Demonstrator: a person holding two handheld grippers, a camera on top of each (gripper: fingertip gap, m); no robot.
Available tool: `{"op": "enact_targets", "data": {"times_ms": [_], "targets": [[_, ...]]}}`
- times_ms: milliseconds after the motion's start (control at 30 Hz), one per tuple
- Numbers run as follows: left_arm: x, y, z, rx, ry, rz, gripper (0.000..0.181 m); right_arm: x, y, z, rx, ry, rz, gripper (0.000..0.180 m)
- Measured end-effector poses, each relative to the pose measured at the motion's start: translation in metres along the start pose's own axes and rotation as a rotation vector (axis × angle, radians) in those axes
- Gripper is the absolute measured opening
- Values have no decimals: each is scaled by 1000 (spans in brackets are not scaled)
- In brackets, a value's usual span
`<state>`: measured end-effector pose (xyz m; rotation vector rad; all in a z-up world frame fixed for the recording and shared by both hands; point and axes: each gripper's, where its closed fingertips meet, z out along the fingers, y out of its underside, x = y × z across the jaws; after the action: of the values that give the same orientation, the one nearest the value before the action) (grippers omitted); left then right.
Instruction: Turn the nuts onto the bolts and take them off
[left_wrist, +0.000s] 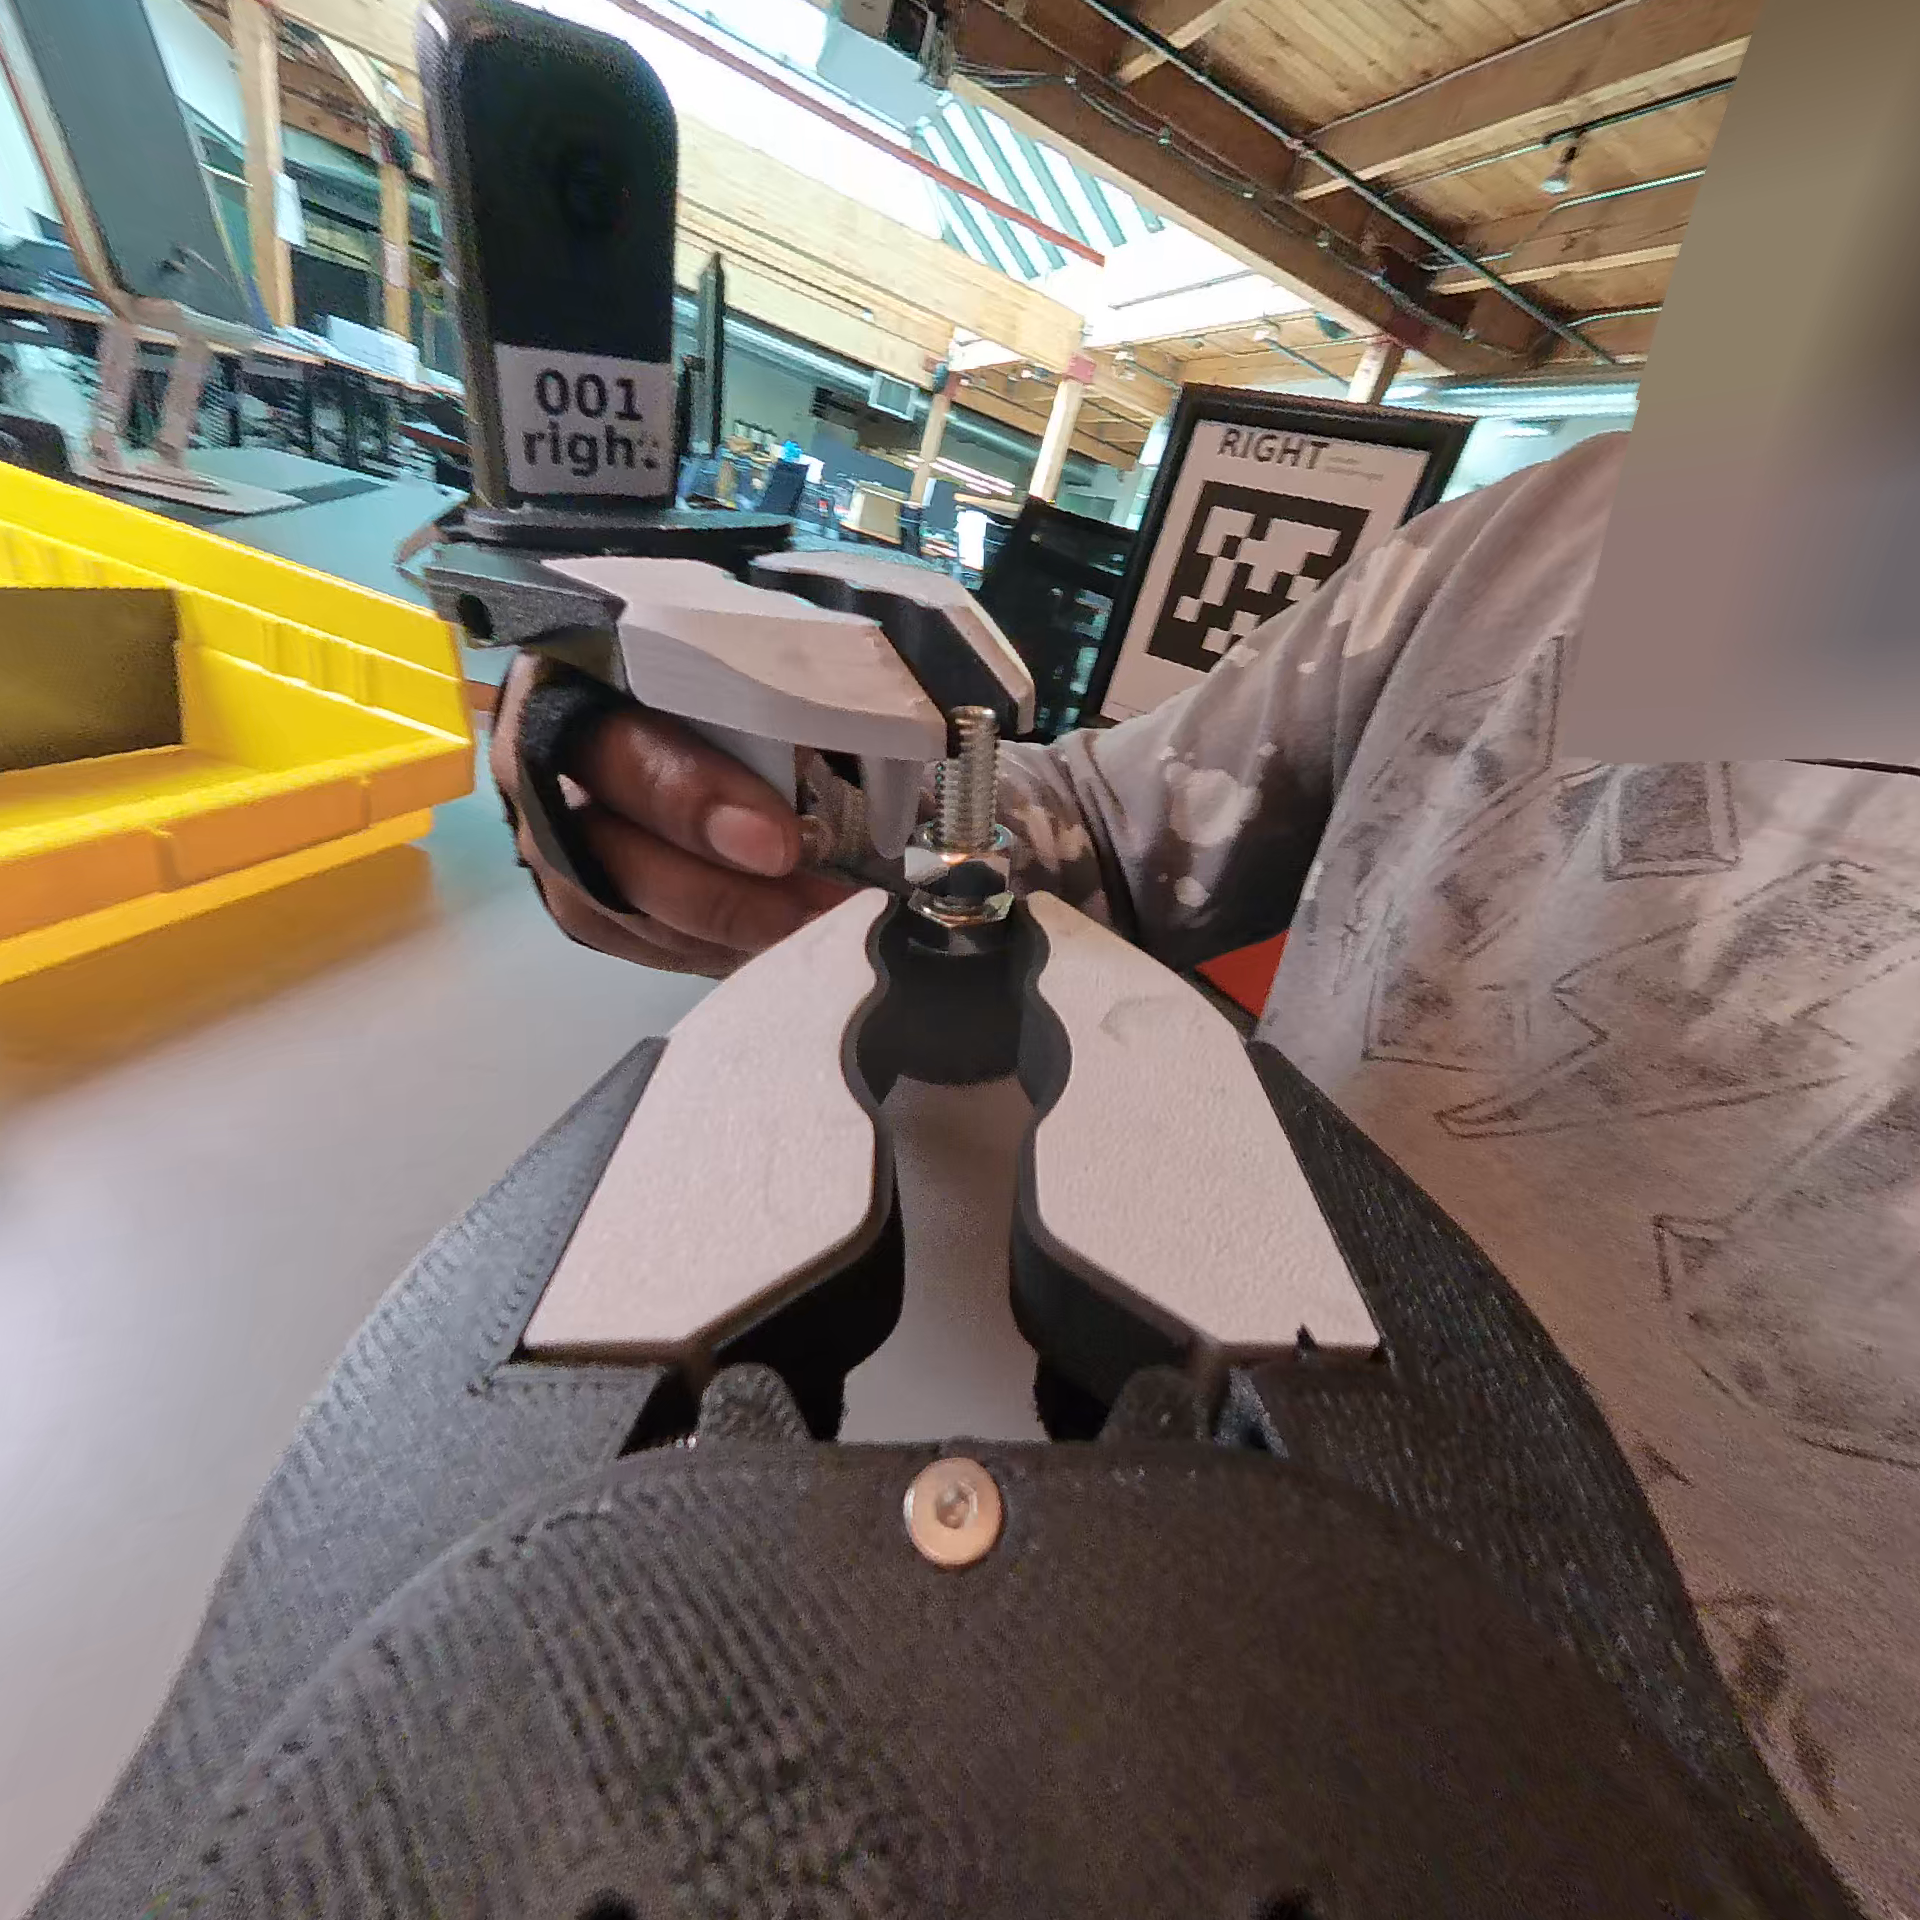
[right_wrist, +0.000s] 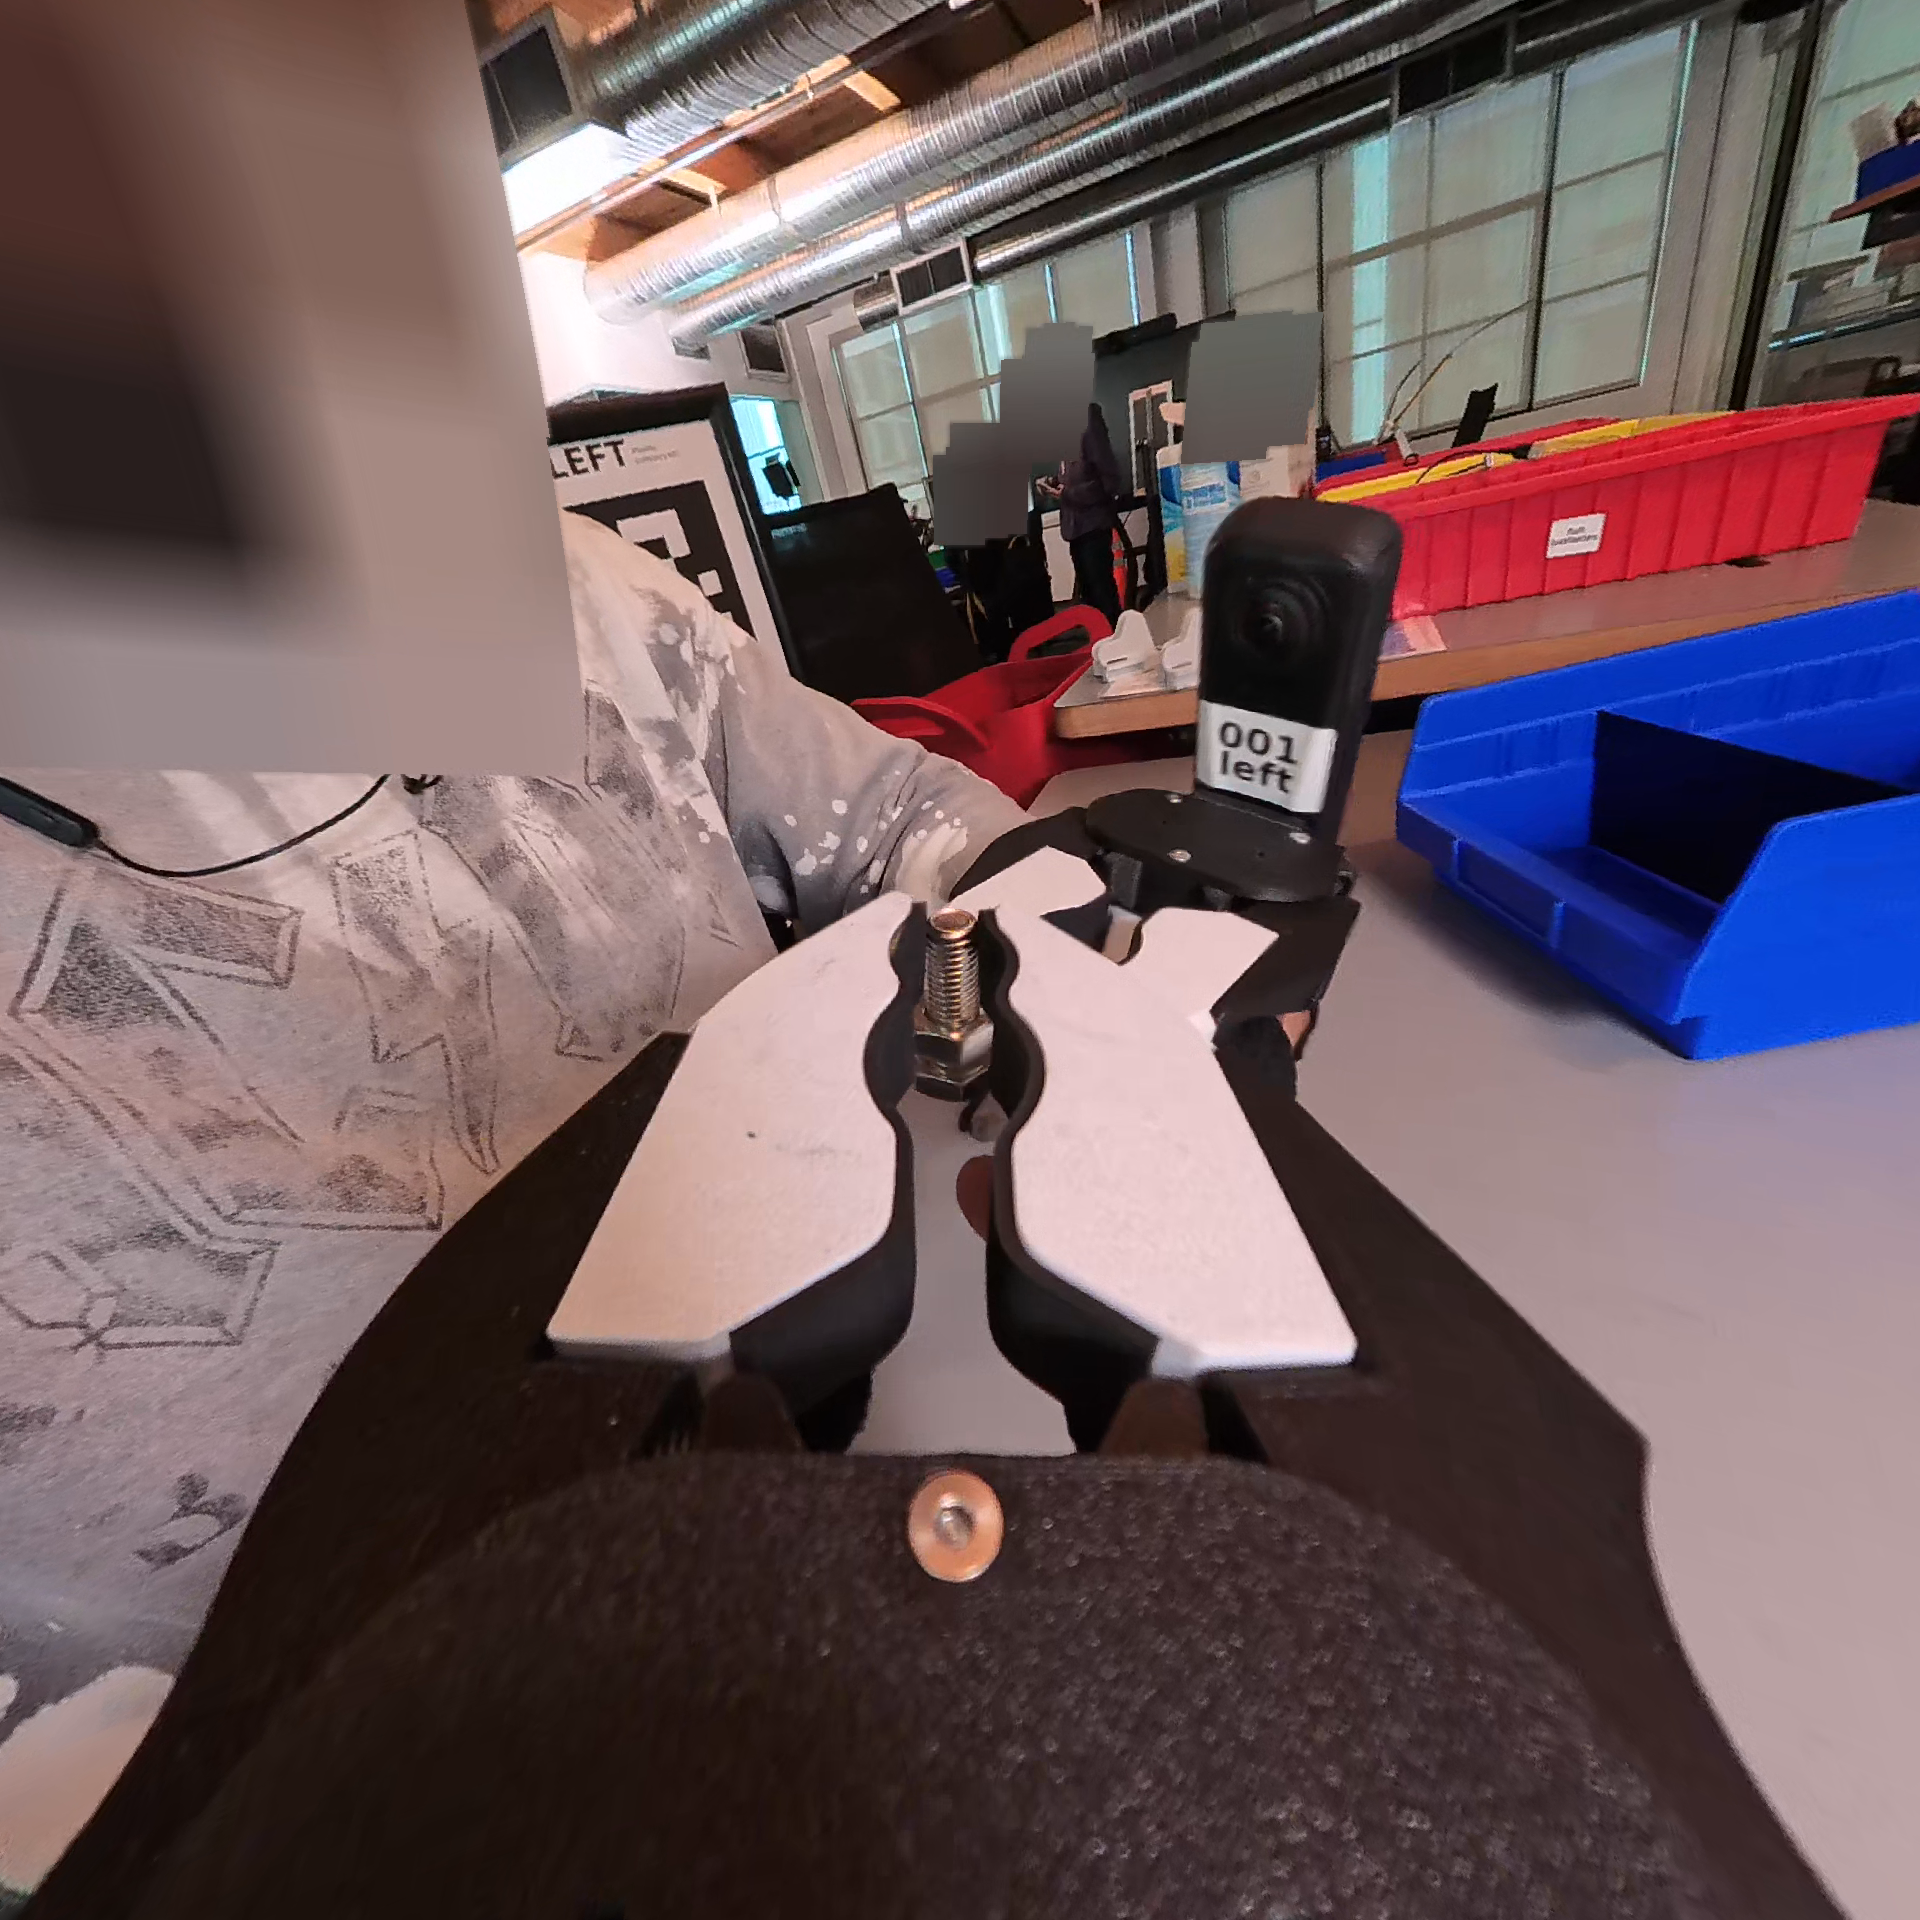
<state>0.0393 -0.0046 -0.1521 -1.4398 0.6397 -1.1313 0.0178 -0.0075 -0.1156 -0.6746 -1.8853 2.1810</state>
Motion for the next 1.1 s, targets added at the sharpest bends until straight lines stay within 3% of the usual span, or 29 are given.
{"op": "enact_targets", "data": {"times_ms": [100,267,367,500,700,867,1100], "targets": [[-17,-8,-3,25,-145,48,19,15,-8,-5,42,112,-27,9],[-68,-23,-37,56,-589,144,19,63,-23,-27,131,504,-118,23],[-76,-28,-46,66,-697,170,19,76,-15,-23,108,605,-116,32],[-71,-30,-43,53,-693,206,19,87,-3,-17,55,662,-116,39],[-63,-45,-49,138,-648,217,18,80,-18,-34,149,627,-114,12],[-60,-48,-50,170,-619,220,18,77,-15,-23,165,554,-21,30],[-60,-37,-41,118,-547,168,18,70,-16,-16,163,472,45,10]]}}
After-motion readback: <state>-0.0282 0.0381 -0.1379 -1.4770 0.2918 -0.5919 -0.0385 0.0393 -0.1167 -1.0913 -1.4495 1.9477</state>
